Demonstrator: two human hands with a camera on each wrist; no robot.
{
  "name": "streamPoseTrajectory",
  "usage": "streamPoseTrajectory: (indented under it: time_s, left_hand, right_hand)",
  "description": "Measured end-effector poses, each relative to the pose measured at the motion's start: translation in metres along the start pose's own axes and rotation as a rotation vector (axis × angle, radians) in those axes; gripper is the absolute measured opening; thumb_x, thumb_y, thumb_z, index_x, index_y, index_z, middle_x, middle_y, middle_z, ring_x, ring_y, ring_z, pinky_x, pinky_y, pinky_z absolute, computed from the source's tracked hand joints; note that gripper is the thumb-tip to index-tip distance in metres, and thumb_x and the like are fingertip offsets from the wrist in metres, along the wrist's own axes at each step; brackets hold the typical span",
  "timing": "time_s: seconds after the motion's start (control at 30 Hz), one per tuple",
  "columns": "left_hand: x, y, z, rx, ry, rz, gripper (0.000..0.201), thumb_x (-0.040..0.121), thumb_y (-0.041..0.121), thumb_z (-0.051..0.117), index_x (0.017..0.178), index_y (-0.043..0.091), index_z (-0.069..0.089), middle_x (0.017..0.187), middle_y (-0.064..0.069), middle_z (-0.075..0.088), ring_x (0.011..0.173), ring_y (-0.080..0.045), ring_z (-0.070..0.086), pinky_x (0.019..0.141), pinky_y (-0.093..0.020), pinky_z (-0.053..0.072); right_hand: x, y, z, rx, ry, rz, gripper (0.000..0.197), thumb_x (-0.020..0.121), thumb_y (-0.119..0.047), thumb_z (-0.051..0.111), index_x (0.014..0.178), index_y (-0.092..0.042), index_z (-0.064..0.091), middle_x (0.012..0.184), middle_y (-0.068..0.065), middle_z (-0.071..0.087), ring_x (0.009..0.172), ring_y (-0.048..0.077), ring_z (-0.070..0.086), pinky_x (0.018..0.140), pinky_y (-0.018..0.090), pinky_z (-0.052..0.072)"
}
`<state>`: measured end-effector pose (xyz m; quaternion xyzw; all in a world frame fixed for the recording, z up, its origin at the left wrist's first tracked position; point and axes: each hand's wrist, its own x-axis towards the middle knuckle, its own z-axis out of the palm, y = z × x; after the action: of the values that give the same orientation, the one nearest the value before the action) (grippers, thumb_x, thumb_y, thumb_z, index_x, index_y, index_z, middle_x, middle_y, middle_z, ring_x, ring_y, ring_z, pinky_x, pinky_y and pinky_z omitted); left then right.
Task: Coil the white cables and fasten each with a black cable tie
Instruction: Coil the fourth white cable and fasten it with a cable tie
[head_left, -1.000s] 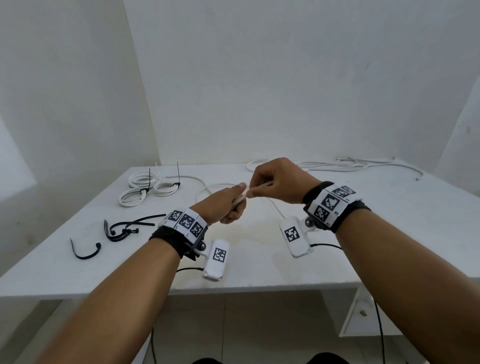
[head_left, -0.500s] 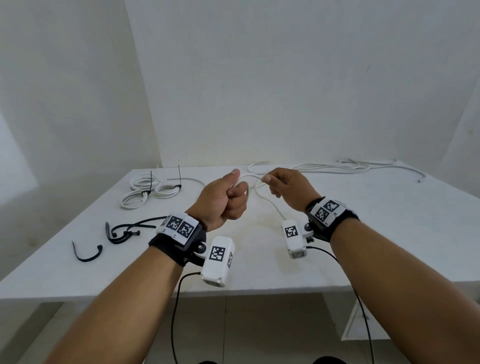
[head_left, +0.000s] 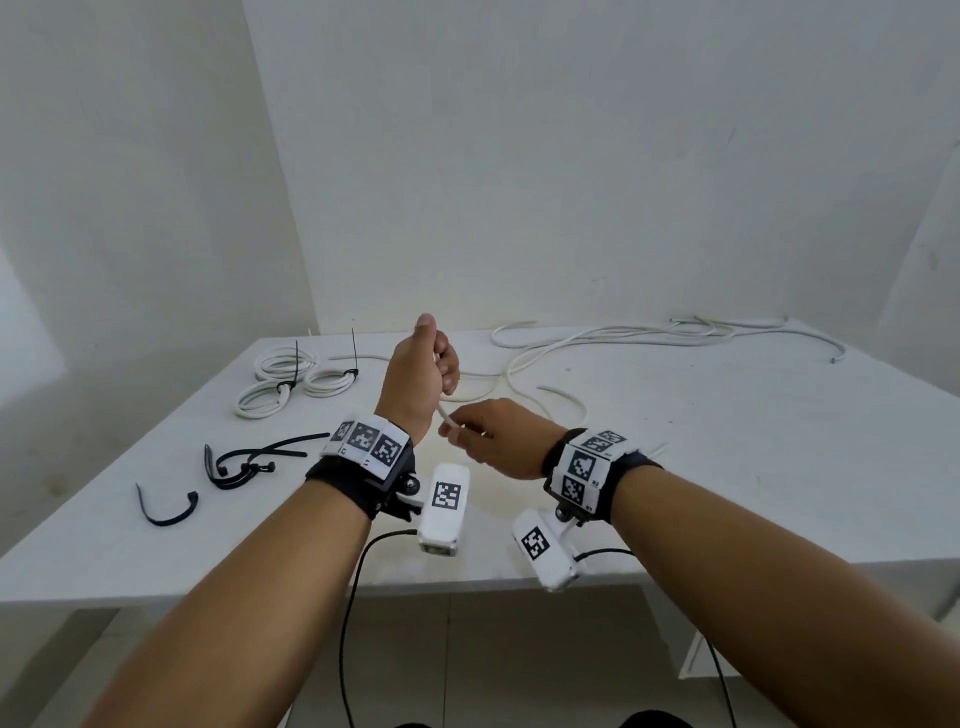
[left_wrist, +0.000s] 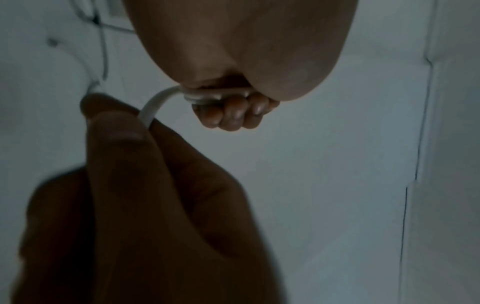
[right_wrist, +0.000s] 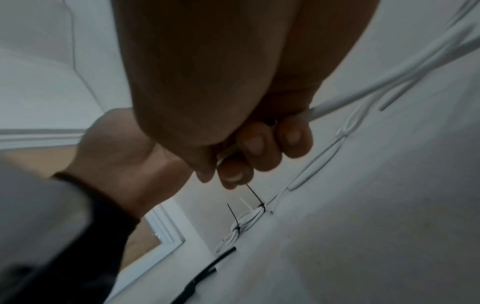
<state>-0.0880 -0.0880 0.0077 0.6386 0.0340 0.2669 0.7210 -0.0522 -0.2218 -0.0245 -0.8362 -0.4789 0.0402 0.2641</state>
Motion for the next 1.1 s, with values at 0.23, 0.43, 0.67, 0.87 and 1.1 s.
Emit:
streamPoseTrajectory:
  time_s: [0.23, 0.43, 0.67, 0.87, 1.1]
  left_hand:
    - [0.007, -0.019, -0.036, 0.867, -0.056, 0.138, 0.051, 0.104, 0.043, 0.033, 0.079, 0.003, 0.052, 0.067, -0.004, 0.057, 0.058, -0.017, 0.050, 0.059, -0.035, 0.041]
    - [-0.004, -0.009, -0.038, 0.979, -0.447, -0.047, 0.059, 0.106, 0.040, 0.026, 0.060, 0.011, 0.050, 0.051, -0.001, 0.053, 0.047, -0.016, 0.046, 0.059, -0.031, 0.038]
    - [-0.017, 0.005, -0.031, 0.423, -0.580, -0.186, 0.045, 0.096, 0.045, 0.041, 0.060, 0.019, 0.034, 0.052, 0.003, 0.022, 0.045, -0.014, 0.017, 0.045, -0.024, 0.015]
    - [-0.015, 0.015, -0.024, 0.176, -0.559, -0.161, 0.042, 0.092, 0.037, 0.046, 0.062, 0.022, 0.021, 0.052, 0.004, 0.015, 0.043, -0.008, 0.011, 0.042, -0.016, 0.012]
    - [-0.028, 0.035, -0.015, -0.153, -0.535, -0.177, 0.054, 0.096, 0.056, 0.037, 0.052, 0.025, 0.031, 0.045, 0.008, 0.012, 0.043, -0.013, 0.005, 0.042, -0.025, 0.006]
  right_hand:
    - [-0.009, -0.005, -0.004, -0.129, -0.023, -0.117, 0.026, 0.101, -0.027, 0.049, 0.118, -0.017, 0.067, 0.070, -0.016, 0.053, 0.063, 0.000, 0.049, 0.064, 0.025, 0.039]
    - [-0.006, -0.009, -0.034, -0.177, 0.122, -0.198, 0.014, 0.094, -0.031, 0.063, 0.103, -0.028, 0.073, 0.070, -0.017, 0.058, 0.060, 0.004, 0.050, 0.061, 0.025, 0.041]
    - [0.004, 0.008, -0.069, 0.093, 0.309, -0.139, 0.017, 0.080, -0.034, 0.081, 0.073, -0.021, 0.073, 0.060, -0.010, 0.061, 0.054, 0.003, 0.048, 0.055, 0.018, 0.038]
    - [0.006, 0.018, -0.082, 0.243, 0.411, -0.139, 0.010, 0.087, -0.029, 0.075, 0.079, -0.023, 0.074, 0.064, 0.003, 0.065, 0.059, 0.010, 0.052, 0.061, 0.026, 0.042]
    - [0.008, 0.030, -0.068, 0.308, 0.444, -0.079, 0.026, 0.099, -0.032, 0.058, 0.088, -0.017, 0.077, 0.055, -0.011, 0.053, 0.049, 0.004, 0.042, 0.056, 0.019, 0.037]
